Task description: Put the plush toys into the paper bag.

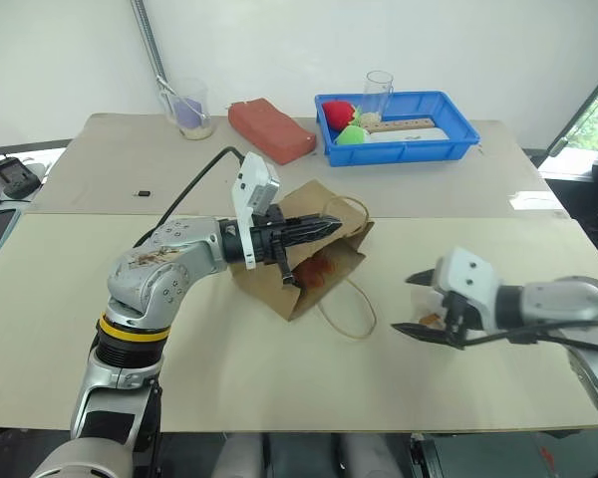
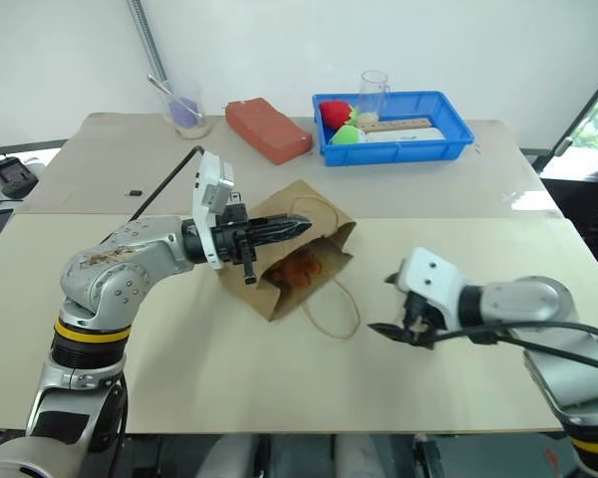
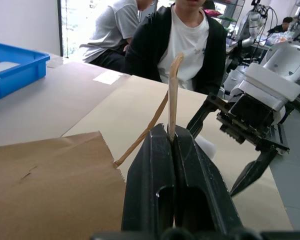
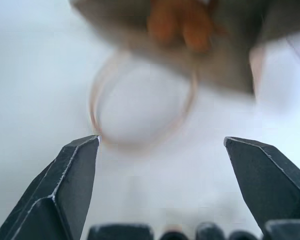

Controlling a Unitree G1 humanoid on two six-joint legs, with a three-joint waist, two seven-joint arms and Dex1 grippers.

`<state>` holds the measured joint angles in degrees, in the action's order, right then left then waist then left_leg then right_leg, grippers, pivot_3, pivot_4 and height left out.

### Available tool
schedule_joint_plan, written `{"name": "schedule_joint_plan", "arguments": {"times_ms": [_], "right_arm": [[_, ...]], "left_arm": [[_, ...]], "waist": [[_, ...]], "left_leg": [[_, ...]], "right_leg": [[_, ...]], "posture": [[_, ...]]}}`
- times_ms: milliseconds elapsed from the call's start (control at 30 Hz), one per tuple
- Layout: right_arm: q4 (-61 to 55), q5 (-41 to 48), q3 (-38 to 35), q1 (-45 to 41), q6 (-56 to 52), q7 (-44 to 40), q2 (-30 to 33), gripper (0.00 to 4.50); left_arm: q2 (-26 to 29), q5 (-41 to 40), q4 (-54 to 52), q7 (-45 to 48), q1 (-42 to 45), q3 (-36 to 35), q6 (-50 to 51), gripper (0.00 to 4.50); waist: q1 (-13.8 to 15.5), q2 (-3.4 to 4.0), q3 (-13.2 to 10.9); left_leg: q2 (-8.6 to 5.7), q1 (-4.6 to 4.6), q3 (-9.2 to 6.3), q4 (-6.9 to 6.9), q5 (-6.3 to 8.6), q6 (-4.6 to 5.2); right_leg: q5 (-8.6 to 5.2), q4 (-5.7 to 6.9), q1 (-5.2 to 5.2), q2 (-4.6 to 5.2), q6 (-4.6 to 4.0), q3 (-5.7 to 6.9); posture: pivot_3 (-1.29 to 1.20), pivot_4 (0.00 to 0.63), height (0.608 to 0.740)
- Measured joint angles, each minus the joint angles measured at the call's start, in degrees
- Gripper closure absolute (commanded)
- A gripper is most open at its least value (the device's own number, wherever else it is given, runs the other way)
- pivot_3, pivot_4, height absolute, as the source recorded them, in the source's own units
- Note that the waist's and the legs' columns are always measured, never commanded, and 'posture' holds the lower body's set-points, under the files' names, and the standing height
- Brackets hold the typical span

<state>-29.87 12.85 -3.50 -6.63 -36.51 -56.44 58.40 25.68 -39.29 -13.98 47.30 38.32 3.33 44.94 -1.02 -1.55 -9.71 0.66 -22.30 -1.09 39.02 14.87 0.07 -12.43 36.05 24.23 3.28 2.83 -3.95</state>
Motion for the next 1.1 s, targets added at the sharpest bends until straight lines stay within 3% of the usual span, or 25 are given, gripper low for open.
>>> {"name": "schedule_joint_plan", "arguments": {"times_ms": [167,200,600,800,933,1100], "right_arm": [[8.9,-5.4,-0.4,3.3,5.4,3.2,1.6,0.05],[9.8,-5.5,-0.4,3.3,5.4,3.5,1.6,0.29],[12.0,-7.2,-0.3,3.4,7.5,4.0,1.5,4.34],[7.2,0.4,-1.4,2.5,3.4,0.0,0.3,4.46],[0.0,9.4,-0.7,-6.9,-5.7,2.3,-7.6,4.46],[-0.1,12.3,3.3,-14.8,-11.8,9.4,-16.3,4.46]], "left_arm": [[0.2,0.0,-0.1,0.3,-0.4,0.0,0.0,4.5],[0.2,0.1,-0.1,0.3,-0.4,0.0,0.0,4.5],[0.2,0.1,-0.1,0.1,-0.4,0.0,0.0,4.5],[0.2,-0.5,0.0,-0.4,-0.3,-0.4,0.1,4.5],[-0.3,-2.4,0.4,-0.5,1.2,-1.6,1.4,4.5],[-0.6,-4.9,0.5,-0.8,2.5,-2.8,3.2,4.5]], "waist": [[-0.1,-0.01,0.0],[-0.1,-0.01,0.0],[0.1,-0.01,0.0],[0.0,-0.01,0.0],[-0.4,-0.03,0.0],[0.2,-0.03,0.0]], "left_leg": [[0.0,0.0,0.04,0.01,0.0,0.0],[0.01,0.0,0.03,0.01,0.0,0.0],[0.0,0.0,0.02,0.02,0.0,0.0],[0.03,0.01,-0.02,0.02,0.0,0.0],[0.06,0.03,-0.08,0.05,0.0,-0.01],[0.02,-0.05,-0.13,0.05,0.0,-0.01]], "right_leg": [[0.0,0.01,0.02,-0.01,0.0,-0.05],[0.0,0.02,0.02,-0.02,0.0,-0.04],[0.0,0.0,-0.01,0.0,0.0,-0.04],[0.0,0.02,-0.01,-0.03,0.0,-0.04],[0.02,0.05,-0.03,-0.08,-0.02,-0.03],[-0.01,0.04,0.01,-0.03,0.01,0.02]], "posture": [[0.0,0.15,0.74],[0.0,0.15,0.74],[0.0,0.15,0.74],[0.0,0.15,0.74],[0.0,0.15,0.74],[0.0,0.15,0.74]]}}
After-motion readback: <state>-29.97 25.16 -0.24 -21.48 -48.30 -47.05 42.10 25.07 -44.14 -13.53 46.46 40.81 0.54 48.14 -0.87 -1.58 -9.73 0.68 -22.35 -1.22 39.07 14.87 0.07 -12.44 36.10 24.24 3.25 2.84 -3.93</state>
